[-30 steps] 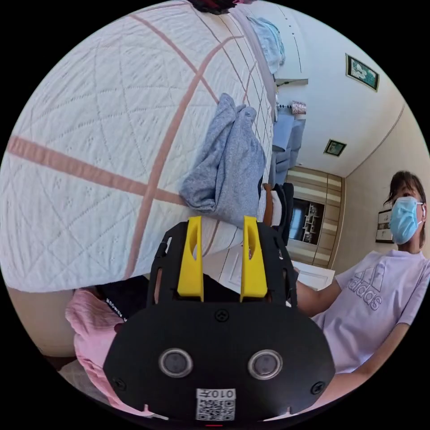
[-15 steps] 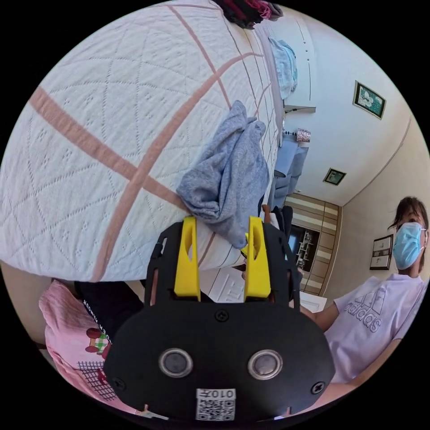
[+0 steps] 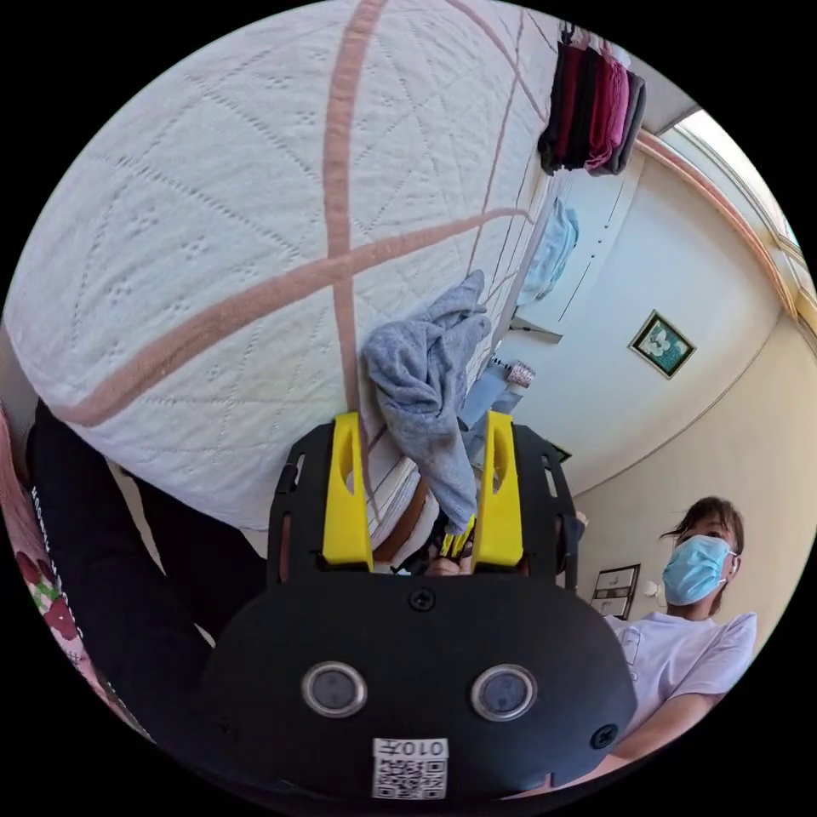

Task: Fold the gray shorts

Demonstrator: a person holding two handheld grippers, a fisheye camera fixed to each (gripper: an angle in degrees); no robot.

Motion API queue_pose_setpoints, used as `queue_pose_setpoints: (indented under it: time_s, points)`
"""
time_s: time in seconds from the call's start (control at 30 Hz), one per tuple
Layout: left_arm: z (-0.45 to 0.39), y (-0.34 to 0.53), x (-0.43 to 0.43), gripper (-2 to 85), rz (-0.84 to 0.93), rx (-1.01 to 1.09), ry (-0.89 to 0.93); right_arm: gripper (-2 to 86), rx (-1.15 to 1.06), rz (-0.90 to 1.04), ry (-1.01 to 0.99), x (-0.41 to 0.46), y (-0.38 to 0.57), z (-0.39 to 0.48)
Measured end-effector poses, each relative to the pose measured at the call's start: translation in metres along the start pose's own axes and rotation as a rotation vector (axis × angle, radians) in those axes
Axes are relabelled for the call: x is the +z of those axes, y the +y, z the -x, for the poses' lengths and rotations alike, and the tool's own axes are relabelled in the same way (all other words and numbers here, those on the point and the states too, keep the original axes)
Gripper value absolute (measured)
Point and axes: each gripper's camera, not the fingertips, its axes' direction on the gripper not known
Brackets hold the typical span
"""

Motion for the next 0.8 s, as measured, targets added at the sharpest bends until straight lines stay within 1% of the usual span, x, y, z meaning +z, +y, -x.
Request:
queue_pose_setpoints:
  time_s: [0.1,0.13,0.2,0.27,0.3,0.4,0.53,0.63,0.8]
  points:
    - [-0.003,-0.010,0.009,13.9,0.000,0.055,-0.008,5.1,-0.018,0.043,0.039,-0.012,-0.004,0.009]
    - [-0.012,-0.013,0.007,12.2,-0.036,0.105,-0.045,5.1,-0.016,0.051,0.064,-0.020,-0.004,0.010]
    - [-0.025,-0.018,0.003,10.0,-0.053,0.158,-0.102,5.1,-0.005,0.061,0.118,-0.031,-0.004,0.010]
    - [-0.036,-0.021,0.001,8.5,-0.039,0.174,-0.177,5.1,0.017,0.076,0.193,-0.044,-0.003,0.008]
    - [-0.043,-0.023,-0.001,7.8,-0.027,0.180,-0.211,5.1,0.023,0.076,0.196,-0.047,-0.002,0.008]
    - [-0.066,-0.022,-0.008,6.6,-0.034,0.232,-0.196,5.0,0.023,0.053,0.141,-0.063,-0.002,0.015]
    - [-0.116,-0.019,-0.020,5.9,-0.009,0.359,-0.104,5.0,-0.048,0.055,0.089,-0.084,-0.004,0.056]
    - [-0.157,-0.008,-0.039,5.7,0.008,0.441,-0.094,4.9,-0.115,0.093,0.068,-0.100,0.002,0.100]
    - [-0.214,0.017,-0.087,5.7,-0.007,0.495,-0.073,4.9,-0.199,0.189,0.073,-0.105,0.021,0.171]
